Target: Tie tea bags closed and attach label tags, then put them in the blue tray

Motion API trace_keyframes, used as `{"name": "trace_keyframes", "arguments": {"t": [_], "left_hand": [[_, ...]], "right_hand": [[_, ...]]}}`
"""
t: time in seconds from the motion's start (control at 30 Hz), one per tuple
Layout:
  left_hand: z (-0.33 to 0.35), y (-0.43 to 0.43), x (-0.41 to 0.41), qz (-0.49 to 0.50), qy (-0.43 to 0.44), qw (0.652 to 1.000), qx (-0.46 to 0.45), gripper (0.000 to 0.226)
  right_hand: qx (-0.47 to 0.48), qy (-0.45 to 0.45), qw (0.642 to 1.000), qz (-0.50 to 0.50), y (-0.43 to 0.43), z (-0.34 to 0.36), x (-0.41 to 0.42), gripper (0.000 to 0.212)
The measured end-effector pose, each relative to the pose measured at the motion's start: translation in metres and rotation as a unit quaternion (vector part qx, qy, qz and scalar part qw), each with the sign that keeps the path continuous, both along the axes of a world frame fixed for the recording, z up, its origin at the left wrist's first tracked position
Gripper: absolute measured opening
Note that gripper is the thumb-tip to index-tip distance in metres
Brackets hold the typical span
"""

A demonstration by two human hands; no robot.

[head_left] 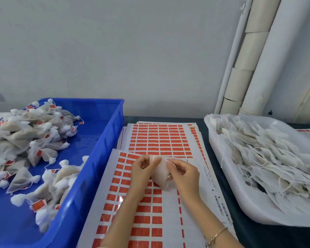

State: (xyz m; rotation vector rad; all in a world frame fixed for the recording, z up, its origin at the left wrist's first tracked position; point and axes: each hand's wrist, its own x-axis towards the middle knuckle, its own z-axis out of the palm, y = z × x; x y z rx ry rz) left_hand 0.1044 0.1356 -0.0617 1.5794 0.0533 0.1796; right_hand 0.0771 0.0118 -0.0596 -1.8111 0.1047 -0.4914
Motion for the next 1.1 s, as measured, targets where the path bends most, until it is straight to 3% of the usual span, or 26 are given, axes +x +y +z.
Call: {"name": "trace_keyframes", "arguments": {"t": [0.27,0.5,0.73,1.1], "left_hand": [[-0.013,0.003,0.01,0.039,0.006,0.999,0.024,0.022],[-0.013,0.002,0.01,0.013,-0.029,0.999,0.009,0.018],[-0.008,0.004,0.006,-0.036,-0.047,0.998,0.017,0.019],[-0.007,0.0,0.004,-0.052,-0.046,0.994,0.087,0.006]], "right_hand": [[0.066,-0.005,0.997,0.04,-0.012,-0.018,0.012,0.005],[0.092,0.028,0.989,0.109,-0.008,-0.019,0.01,0.038],[0.035,-0.047,0.997,0.04,-0.007,-0.018,0.006,0.016],[0.011,-0.059,0.997,0.044,-0.006,-0.017,0.007,0.013]]}}
